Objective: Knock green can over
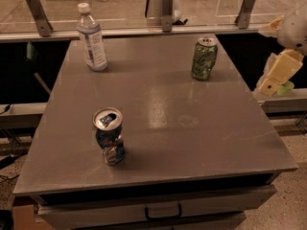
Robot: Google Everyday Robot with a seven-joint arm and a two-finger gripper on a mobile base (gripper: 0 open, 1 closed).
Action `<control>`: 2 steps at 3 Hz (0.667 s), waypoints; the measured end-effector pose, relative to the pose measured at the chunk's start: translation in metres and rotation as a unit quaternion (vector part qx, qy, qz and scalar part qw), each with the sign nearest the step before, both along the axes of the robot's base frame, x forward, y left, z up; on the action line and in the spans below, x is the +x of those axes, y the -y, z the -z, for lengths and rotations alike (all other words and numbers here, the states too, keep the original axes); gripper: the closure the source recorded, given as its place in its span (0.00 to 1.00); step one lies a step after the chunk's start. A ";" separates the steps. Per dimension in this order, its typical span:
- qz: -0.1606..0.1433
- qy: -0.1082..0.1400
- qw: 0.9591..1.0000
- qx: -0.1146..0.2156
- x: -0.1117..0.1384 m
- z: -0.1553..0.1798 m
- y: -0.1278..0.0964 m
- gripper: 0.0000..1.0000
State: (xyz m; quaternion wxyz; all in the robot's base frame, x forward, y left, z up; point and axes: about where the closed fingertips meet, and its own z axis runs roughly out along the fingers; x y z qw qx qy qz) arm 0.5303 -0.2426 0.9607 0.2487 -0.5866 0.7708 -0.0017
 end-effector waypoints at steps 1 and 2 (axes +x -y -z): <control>0.003 0.025 0.997 0.070 0.064 0.020 0.009 0.00; 0.007 0.017 0.989 0.149 0.110 0.052 -0.003 0.00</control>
Offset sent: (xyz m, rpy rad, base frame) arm 0.1719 0.0154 -0.0893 0.5308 -0.0073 -0.0278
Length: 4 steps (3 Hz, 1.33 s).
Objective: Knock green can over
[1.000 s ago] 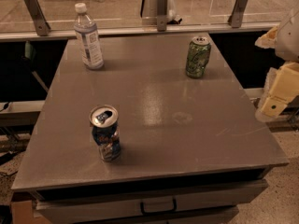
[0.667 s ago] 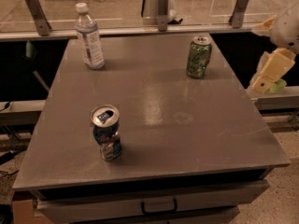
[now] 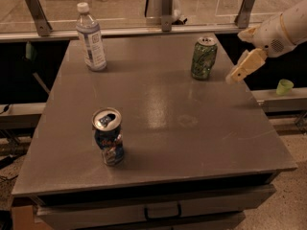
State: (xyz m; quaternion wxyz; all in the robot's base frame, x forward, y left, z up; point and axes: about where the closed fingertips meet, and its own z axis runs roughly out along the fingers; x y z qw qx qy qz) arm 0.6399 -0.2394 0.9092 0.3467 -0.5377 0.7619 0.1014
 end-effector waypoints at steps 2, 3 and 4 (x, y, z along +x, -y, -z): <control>-0.009 -0.036 0.990 0.138 0.025 0.032 -0.051 0.00; -0.033 -0.054 0.980 0.191 0.014 0.026 -0.087 0.00; -0.095 -0.063 0.966 0.230 -0.012 -0.003 -0.135 0.00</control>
Offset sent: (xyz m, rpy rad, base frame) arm 0.0258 0.0806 -0.0463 0.4433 0.1307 0.0221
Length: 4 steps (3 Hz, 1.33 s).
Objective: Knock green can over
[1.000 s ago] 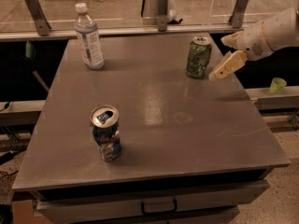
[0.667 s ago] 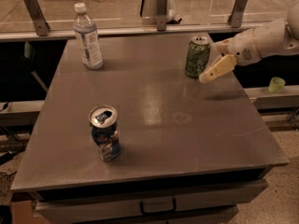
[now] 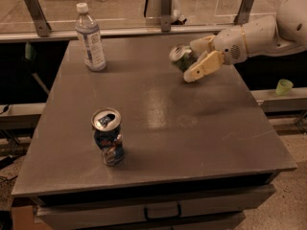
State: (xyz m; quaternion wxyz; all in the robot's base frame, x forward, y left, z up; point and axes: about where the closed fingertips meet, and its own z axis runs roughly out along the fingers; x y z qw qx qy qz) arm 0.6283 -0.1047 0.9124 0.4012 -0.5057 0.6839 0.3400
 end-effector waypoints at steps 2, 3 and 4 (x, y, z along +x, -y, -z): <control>-0.102 0.025 0.993 0.056 -0.045 -0.062 -0.048 0.00; -0.067 0.047 0.995 0.054 -0.034 -0.071 -0.011 0.00; -0.019 0.072 0.996 0.041 -0.030 -0.086 0.049 0.00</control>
Offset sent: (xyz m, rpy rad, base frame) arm -0.0624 0.0578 0.0823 0.1413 -0.0619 0.2641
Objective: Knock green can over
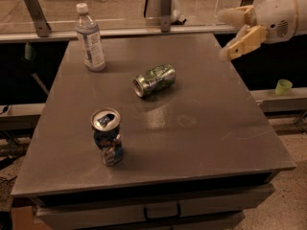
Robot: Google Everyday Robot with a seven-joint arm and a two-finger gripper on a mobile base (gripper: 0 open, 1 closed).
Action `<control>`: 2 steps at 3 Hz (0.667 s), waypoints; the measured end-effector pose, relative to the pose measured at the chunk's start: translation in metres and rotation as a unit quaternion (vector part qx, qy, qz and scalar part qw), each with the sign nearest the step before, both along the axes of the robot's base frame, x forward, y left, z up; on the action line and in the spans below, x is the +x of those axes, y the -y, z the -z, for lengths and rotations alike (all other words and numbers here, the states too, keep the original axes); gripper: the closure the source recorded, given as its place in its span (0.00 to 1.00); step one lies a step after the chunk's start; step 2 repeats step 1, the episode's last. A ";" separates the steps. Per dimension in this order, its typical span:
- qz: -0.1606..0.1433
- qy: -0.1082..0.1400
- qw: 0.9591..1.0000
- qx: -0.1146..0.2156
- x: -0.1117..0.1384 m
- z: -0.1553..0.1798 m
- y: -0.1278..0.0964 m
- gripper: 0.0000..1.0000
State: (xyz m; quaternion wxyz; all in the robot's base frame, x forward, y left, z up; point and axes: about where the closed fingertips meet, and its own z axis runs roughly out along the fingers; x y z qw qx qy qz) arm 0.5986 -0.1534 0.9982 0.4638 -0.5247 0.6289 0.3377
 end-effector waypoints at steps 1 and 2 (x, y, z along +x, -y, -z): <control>0.004 0.008 1.000 0.001 0.002 -0.007 0.002 0.00; 0.004 0.008 1.000 0.001 0.002 -0.007 0.002 0.00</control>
Offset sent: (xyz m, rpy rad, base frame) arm 0.0000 0.0000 0.0000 0.0000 0.0000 0.0000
